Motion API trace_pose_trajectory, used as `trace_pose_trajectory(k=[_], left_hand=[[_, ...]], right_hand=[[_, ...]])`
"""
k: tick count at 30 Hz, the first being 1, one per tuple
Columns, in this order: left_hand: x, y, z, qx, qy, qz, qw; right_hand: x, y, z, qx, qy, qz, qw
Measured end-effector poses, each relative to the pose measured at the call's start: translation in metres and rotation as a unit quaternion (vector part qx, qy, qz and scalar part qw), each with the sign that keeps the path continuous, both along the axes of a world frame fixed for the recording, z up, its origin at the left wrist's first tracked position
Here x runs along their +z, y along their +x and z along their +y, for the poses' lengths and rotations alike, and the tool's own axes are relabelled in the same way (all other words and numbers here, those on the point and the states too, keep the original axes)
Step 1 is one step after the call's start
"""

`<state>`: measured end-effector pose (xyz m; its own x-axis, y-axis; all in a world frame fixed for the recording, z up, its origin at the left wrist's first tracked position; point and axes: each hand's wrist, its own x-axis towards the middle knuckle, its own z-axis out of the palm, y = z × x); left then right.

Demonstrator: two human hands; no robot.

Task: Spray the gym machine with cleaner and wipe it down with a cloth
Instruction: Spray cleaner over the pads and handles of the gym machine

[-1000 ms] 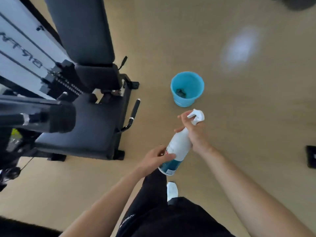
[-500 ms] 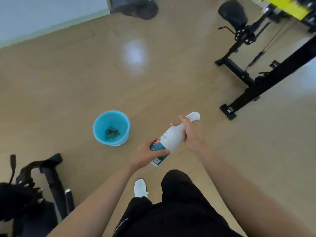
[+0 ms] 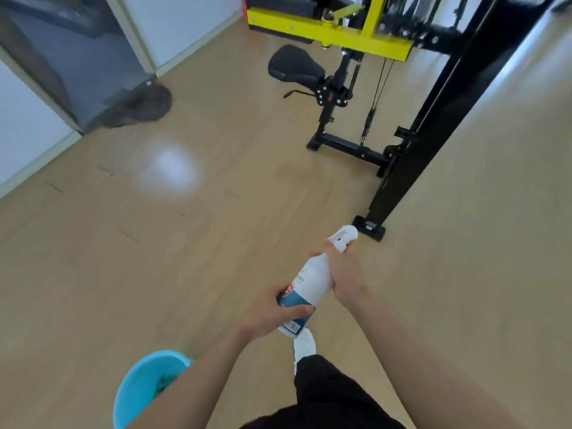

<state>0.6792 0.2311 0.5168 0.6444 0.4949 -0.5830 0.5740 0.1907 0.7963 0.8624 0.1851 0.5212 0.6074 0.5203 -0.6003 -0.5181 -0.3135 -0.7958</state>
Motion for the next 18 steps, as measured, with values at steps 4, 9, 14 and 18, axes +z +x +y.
trace_pose_trajectory(k=[4, 9, 14, 18], left_hand=[[0.011, 0.075, 0.072, -0.036, -0.005, -0.011, 0.999], [0.017, 0.148, 0.163, -0.049, -0.009, -0.027, 0.998], [0.016, 0.206, 0.270, -0.048, -0.030, -0.055, 0.997], [0.018, 0.252, 0.374, -0.057, -0.027, -0.085, 0.994]], right_hand=[[0.019, 0.072, 0.062, -0.022, 0.042, -0.006, 0.999], [0.037, 0.140, 0.146, -0.049, 0.036, -0.032, 0.998], [0.055, 0.193, 0.255, -0.057, 0.038, -0.072, 0.995], [0.067, 0.236, 0.362, -0.040, 0.043, -0.115, 0.992]])
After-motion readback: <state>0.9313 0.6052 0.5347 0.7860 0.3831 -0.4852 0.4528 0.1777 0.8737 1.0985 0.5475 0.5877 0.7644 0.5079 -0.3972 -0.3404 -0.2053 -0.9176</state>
